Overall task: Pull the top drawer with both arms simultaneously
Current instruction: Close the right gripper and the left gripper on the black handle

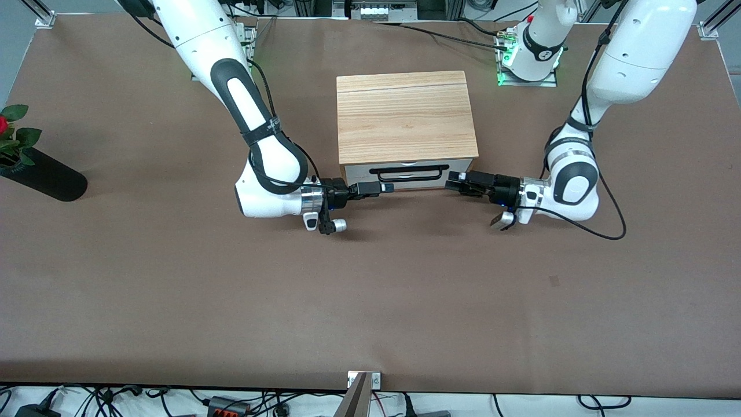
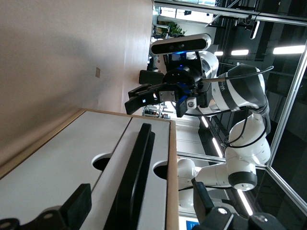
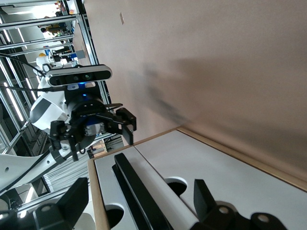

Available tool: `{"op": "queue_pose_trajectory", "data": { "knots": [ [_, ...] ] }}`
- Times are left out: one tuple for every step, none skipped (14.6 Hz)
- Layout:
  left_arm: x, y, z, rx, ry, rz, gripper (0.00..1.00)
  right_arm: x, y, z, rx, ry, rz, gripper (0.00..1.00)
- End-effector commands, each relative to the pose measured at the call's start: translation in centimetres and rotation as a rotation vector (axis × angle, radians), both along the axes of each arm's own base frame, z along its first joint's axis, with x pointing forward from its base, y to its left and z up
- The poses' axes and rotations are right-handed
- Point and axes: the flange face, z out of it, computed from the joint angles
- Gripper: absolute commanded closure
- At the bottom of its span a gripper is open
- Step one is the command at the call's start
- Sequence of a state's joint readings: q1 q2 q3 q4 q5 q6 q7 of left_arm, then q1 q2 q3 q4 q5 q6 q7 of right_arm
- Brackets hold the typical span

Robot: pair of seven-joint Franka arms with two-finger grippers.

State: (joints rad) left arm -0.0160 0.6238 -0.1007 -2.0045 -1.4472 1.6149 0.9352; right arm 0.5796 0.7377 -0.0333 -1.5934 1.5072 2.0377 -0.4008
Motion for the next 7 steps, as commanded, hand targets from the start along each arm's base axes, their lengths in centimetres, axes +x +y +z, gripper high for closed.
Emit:
{"op": "queue_pose_trajectory", "data": {
  "knots": [
    [-1.16,-0.59,-0.09,0.0,-0.047,0.033,0.18,-0.86,-0.2,0.89,0.04,0.012,0.02,0.21],
    [-1.57,-1.3,-0.25,-0.001,-0.042,0.029,0.22,-1.01,-0.24,1.25,0.057,0.023,0.042,0.29],
    [-1.55,-1.46,-0.16,-0.002,-0.043,0.031,0.28,-1.08,-0.24,1.51,0.066,0.027,0.055,0.32],
    [-1.55,-1.46,-0.15,-0.002,-0.043,0.031,0.37,-1.3,-0.14,1.52,0.068,0.032,0.062,0.36],
    [-1.54,-1.39,-0.14,-0.004,-0.043,0.032,0.42,-1.39,-0.1,1.44,0.066,0.031,0.064,0.42],
    [-1.71,-1.46,-0.31,-0.003,-0.038,0.03,0.46,-1.67,0.19,1.27,0.064,0.03,0.07,0.43],
    [-1.88,-1.43,-0.45,-0.001,-0.034,0.031,0.46,-1.74,0.17,1.1,0.065,0.028,0.073,0.43]
  ]
}}
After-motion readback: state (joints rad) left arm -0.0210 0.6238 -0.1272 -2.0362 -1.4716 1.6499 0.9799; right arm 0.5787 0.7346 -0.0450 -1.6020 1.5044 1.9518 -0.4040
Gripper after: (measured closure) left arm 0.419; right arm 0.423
